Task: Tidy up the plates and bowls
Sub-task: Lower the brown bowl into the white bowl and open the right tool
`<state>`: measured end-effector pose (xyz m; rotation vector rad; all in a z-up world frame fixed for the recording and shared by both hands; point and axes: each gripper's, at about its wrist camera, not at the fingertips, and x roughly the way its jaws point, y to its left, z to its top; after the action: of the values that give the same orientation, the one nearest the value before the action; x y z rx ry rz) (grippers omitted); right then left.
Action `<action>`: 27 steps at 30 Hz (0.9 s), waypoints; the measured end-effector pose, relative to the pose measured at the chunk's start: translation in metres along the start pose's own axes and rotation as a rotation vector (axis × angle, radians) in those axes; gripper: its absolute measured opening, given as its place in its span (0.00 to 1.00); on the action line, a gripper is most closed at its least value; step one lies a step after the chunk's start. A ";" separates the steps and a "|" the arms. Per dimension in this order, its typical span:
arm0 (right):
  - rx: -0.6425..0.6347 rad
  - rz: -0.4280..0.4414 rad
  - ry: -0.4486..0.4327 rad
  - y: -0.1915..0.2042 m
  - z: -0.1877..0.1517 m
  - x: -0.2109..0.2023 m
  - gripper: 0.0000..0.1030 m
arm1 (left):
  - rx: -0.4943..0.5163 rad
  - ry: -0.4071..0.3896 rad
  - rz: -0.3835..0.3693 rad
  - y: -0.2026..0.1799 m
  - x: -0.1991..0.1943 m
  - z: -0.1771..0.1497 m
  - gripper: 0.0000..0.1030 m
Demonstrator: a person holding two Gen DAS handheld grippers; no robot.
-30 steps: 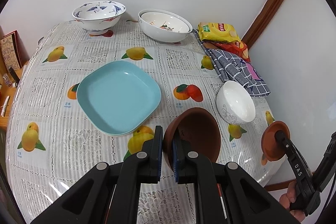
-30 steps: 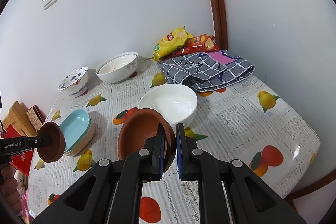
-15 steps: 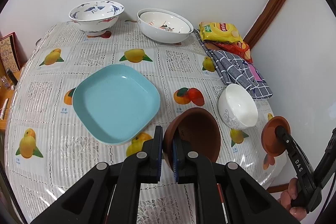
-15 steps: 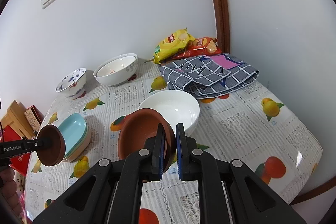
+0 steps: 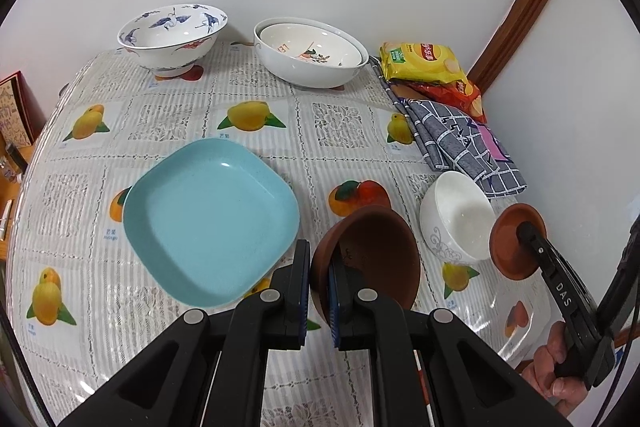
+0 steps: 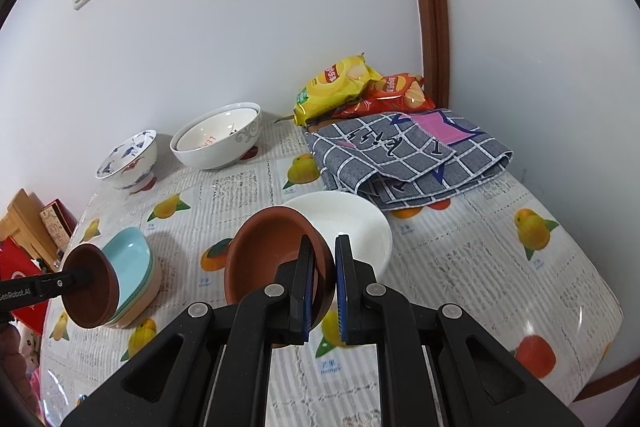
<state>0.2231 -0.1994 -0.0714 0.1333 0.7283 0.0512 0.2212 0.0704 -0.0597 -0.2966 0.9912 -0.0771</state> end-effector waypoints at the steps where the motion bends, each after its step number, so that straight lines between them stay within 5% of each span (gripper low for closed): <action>1: -0.001 -0.002 0.003 -0.001 0.002 0.004 0.10 | 0.000 0.002 0.001 -0.001 0.003 0.002 0.08; 27: -0.058 -0.070 0.200 -0.010 0.008 0.106 0.10 | 0.029 0.060 -0.030 -0.018 0.070 0.029 0.08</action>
<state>0.3075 -0.2002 -0.1365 0.0473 0.9301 0.0187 0.2847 0.0451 -0.0967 -0.2838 1.0442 -0.1277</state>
